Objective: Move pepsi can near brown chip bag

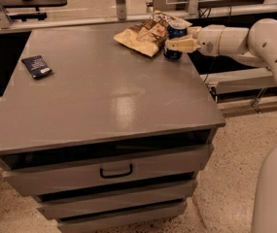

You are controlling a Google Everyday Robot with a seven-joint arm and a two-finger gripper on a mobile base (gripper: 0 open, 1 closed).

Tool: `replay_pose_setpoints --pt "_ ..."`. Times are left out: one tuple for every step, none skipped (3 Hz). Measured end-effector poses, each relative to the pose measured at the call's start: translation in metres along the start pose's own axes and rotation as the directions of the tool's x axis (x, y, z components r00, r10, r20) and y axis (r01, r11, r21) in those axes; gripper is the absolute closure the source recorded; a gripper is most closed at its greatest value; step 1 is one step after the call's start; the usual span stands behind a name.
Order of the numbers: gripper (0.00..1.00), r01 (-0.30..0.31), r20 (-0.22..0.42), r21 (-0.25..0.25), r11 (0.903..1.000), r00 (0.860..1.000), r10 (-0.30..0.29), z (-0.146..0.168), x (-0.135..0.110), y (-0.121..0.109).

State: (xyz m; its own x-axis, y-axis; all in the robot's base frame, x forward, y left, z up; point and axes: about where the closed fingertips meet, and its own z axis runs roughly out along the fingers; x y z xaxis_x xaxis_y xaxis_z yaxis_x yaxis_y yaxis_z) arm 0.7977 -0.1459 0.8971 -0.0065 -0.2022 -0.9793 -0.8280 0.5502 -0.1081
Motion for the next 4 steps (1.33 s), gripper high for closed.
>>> replay_pose_setpoints --pt "0.41 -0.023 0.006 -0.012 0.9997 1.0 0.023 0.014 0.006 -0.002" --pt "0.17 -0.035 0.008 -0.021 0.9991 0.999 0.036 0.025 0.009 -0.002" --pt "0.0 -0.044 0.011 -0.027 0.9987 0.999 0.044 0.03 0.009 -0.001" --pt "0.0 -0.013 -0.005 -0.039 0.9992 1.0 0.013 0.018 -0.004 0.01"
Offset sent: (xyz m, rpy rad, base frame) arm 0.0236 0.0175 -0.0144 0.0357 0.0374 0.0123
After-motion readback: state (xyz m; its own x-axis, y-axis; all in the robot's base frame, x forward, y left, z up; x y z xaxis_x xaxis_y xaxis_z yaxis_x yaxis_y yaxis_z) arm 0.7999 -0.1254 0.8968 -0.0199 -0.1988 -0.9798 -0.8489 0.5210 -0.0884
